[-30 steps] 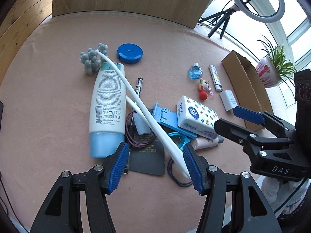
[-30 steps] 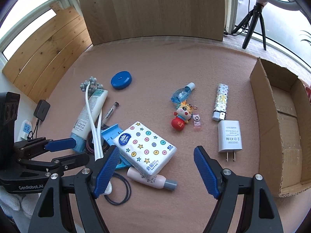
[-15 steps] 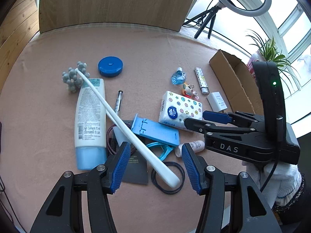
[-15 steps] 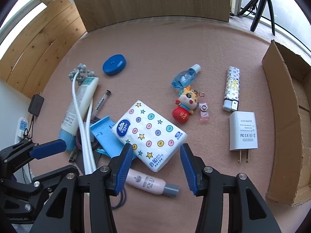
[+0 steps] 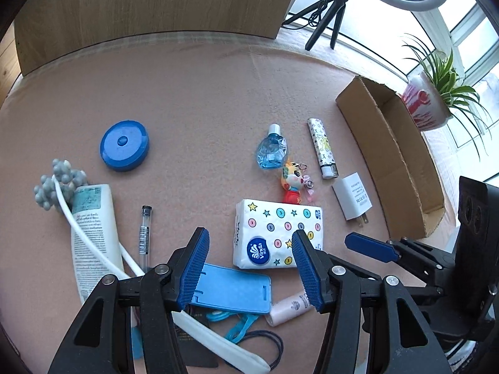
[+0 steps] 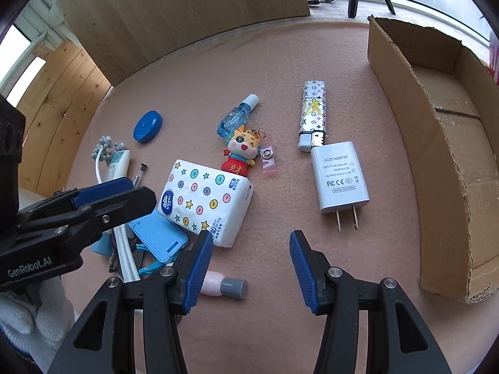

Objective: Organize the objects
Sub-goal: 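Lift the tissue pack with the left tool and carry it toward the box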

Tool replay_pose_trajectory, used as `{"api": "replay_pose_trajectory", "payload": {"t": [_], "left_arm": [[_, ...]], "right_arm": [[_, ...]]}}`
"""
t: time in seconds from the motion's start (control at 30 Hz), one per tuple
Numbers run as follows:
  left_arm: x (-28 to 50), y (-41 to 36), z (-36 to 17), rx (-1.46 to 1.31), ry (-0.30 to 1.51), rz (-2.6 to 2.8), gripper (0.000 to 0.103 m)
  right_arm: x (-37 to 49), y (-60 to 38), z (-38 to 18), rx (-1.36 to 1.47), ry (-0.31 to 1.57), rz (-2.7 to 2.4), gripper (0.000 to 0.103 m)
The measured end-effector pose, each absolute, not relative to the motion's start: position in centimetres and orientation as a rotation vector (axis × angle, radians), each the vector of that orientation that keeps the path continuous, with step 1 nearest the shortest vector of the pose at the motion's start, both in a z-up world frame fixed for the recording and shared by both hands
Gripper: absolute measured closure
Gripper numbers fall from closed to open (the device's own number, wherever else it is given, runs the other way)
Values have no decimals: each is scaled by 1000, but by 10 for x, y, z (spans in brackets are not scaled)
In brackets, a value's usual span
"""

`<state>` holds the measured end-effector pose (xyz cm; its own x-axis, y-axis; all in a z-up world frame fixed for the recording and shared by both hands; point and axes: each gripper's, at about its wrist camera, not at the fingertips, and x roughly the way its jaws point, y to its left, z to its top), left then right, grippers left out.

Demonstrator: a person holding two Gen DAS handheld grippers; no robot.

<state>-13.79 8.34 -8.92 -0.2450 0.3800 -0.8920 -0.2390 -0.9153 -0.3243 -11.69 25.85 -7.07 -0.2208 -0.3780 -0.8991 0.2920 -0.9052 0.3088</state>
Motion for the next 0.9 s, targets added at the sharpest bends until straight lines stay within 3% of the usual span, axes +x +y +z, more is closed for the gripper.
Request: {"api": "replay_pose_trajectory", "payload": {"t": [0.27,0.53,0.9], "left_arm": [[-143,89,-110,-1663,-277,2118,45],[-143,95,-116,-1667,-328,2071,58],[-135,101,-105,-1620,-327,2115,59]], "right_arm": [[-122,245,-73,1600,-64,-2160,55],[-123,234,-76,1574,-26,-2138,55],[-119,226,-71,1539,23,-2139,63]]}}
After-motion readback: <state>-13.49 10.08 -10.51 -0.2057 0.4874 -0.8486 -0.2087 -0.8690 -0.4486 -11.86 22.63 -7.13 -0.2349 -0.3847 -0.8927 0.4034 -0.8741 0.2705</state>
